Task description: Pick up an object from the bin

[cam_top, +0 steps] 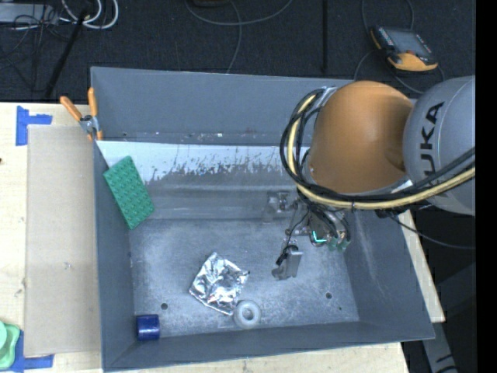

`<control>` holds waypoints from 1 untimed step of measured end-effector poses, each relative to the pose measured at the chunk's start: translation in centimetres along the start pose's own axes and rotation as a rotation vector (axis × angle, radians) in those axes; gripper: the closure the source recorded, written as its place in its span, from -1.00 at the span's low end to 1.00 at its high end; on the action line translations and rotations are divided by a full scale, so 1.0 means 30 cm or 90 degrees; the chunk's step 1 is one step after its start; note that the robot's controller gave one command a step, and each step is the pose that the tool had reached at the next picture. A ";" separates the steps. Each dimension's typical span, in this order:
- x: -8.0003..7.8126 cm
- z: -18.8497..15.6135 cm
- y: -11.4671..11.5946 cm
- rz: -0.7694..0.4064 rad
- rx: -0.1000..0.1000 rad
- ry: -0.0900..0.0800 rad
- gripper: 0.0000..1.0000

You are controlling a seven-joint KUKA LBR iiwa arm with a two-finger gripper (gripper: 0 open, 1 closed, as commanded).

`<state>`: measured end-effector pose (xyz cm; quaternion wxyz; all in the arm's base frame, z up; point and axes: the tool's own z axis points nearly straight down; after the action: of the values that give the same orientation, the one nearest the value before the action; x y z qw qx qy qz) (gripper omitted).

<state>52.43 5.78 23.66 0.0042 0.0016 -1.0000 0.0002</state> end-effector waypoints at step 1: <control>-0.026 0.570 0.364 -0.142 0.000 0.000 -1.00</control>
Offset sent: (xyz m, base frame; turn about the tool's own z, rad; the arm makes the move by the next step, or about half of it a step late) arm 0.0083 0.1070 -0.1666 -0.2169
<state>53.02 16.69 6.53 0.0042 0.1131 -0.9936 -0.0002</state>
